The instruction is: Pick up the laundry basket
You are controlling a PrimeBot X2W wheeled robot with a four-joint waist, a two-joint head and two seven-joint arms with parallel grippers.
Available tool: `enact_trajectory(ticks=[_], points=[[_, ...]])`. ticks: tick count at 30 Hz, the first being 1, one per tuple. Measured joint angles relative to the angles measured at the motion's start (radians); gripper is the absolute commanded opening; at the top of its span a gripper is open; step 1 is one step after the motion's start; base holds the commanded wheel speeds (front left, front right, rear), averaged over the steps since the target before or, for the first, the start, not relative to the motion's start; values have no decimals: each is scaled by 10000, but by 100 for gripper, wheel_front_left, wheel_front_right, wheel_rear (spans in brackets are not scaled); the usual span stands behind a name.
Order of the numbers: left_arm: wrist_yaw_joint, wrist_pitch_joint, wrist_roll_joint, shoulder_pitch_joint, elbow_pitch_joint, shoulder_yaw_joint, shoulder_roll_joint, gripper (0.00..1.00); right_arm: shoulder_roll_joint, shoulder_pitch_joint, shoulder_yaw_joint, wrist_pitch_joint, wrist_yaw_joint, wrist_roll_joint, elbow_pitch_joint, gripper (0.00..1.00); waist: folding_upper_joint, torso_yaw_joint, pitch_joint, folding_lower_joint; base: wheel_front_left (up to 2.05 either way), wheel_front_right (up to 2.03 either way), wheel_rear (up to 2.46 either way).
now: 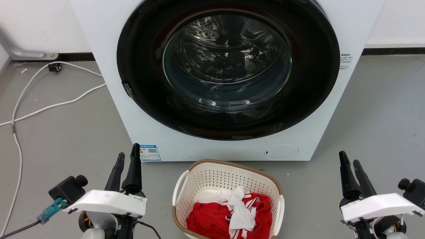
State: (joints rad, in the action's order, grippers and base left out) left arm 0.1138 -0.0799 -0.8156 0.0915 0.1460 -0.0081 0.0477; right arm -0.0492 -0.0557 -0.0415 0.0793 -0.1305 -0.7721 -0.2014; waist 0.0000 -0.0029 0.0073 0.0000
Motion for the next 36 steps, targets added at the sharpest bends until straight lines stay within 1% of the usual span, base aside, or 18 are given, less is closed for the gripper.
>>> enact_trajectory(ticks=[17,36], points=[[-98,-487,2479,-1,71,-334,33,100,0,3,159,493,-2,2558,-213,100,0,15,-27,1,0,0,0],[-453,-974,4550,10,242,-709,146,100,0,57,324,642,-2,4974,54,100,0,54,-31,1,0,0,0]])
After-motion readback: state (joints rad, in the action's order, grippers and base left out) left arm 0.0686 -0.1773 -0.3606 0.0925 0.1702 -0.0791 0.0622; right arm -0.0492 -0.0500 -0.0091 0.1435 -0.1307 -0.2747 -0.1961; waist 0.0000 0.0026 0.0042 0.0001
